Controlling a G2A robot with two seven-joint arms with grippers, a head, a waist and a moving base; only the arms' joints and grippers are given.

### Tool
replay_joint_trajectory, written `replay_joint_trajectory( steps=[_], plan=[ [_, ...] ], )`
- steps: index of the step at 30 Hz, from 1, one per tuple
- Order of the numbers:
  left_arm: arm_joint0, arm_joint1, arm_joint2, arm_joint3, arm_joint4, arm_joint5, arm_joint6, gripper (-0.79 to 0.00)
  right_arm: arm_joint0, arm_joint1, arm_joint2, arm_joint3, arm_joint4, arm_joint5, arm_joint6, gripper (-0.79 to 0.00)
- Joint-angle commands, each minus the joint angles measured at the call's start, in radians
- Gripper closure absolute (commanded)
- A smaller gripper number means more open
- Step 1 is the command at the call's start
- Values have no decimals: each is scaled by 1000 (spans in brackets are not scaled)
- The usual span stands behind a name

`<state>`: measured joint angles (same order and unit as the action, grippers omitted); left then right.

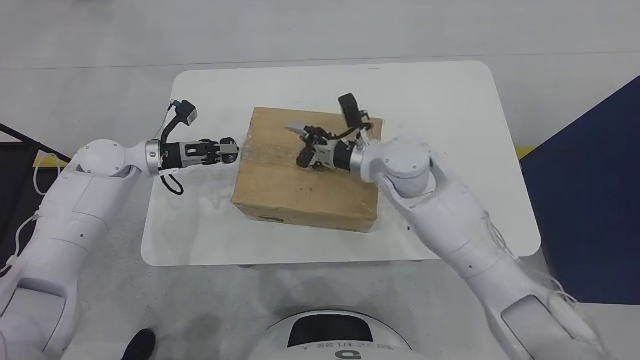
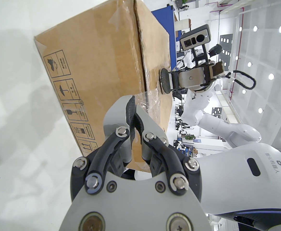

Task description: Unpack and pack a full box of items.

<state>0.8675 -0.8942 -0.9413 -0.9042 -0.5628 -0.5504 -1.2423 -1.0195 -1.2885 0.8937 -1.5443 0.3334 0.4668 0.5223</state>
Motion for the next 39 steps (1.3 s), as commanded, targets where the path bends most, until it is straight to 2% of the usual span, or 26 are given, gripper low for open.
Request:
replay_joint_trajectory(
  steps=[1, 10, 11, 12, 13, 14, 16, 17, 26, 33, 39],
  plan=[
    [0, 0, 0, 0, 0, 0, 0, 0, 19, -9, -19, 12, 7, 5, -14, -785],
    [0, 0, 0, 0, 0, 0, 0, 0, 94, -51, -100, 70, 43, 24, -55, -785],
    [6, 0, -5, -6, 3, 4, 26, -62, 98, -54, -104, 76, 48, 25, -59, -785],
    [11, 3, -15, -8, 6, 6, 44, -222, 102, -57, -108, 81, 52, 25, -63, -785],
    [15, 6, -26, -7, 10, 6, 53, -305, 105, -60, -112, 85, 56, 24, -66, -785],
    [19, 10, -38, -2, 18, 4, 60, -351, 106, -63, -114, 87, 61, 23, -69, -785],
    [29, 17, -59, 13, 18, 9, 63, -739, 109, -68, -117, 90, 68, 22, -77, -785],
    [32, 20, -67, 23, 22, 10, 68, -785, 110, -71, -119, 91, 71, 22, -80, -785],
    [53, 16, -79, 44, 24, 9, 63, -785, 152, -105, -164, 113, 96, 53, -116, -785],
    [57, 9, -84, 63, 18, -5, 50, -785, 201, -150, -206, 176, 140, 64, -203, -785],
    [54, 9, -103, 94, 6, -20, 30, -785, 251, -192, -246, 248, 187, 58, -217, -785]
  ],
)
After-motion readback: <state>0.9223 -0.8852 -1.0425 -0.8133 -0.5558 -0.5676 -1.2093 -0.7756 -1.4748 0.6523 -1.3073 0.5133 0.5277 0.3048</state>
